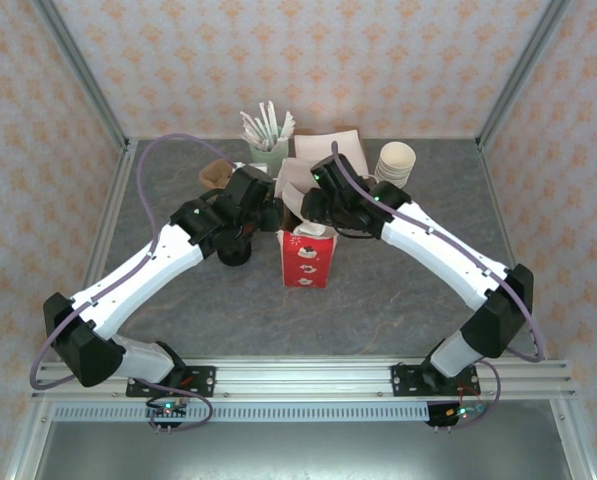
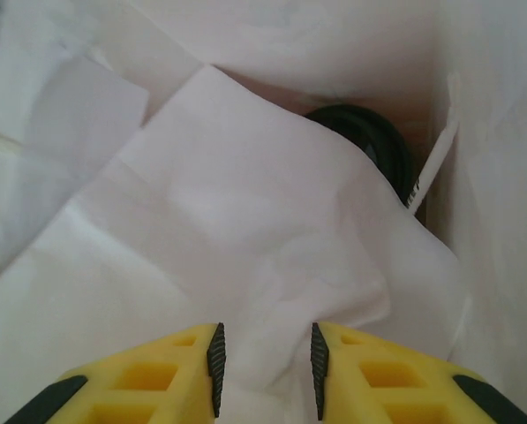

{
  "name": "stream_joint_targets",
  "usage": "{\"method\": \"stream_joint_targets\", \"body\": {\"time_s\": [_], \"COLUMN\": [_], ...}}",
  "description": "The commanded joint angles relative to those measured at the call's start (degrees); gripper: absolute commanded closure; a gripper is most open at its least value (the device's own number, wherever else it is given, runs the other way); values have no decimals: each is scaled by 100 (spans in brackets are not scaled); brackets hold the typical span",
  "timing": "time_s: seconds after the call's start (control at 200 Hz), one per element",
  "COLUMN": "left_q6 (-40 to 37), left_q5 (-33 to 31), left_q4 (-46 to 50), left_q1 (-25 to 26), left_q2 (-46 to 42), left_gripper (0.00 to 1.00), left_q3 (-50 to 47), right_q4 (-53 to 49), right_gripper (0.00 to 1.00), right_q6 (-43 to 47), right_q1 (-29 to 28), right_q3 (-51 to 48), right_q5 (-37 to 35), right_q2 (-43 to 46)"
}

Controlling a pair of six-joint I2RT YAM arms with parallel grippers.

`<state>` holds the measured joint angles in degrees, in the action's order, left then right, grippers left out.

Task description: Pack the takeout coffee

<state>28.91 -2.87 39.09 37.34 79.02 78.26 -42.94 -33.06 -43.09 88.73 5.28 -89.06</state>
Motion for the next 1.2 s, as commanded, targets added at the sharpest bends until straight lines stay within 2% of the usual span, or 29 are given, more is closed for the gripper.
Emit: {"method": "stream_joint_targets", "body": {"time_s": [0.0,0.621,0.916,1.041,1.191], "left_q6": [10,20,29,20,26], "left_q5": [21,26,41,16,6], "left_q4": [-92,-92,-94,-52,-68], "left_q1": [-60,-60,-60,-60,-59], "left_q2": [-45,-43,-53,-48,-71], "left_gripper": [67,68,69,69,69], "left_q3": [-56,-12,5,18,13], "right_q4": [-153,205,145,168,91], "right_gripper": [66,69,70,73,85], "right_q6": [201,294,478,511,572], "right_q1": [-38,-36,-37,-41,-50], "right_q3": [311,320,144,82,-56], "right_q5": [-238,488,435,577,507], "right_q2": [111,964,570,414,273]}}
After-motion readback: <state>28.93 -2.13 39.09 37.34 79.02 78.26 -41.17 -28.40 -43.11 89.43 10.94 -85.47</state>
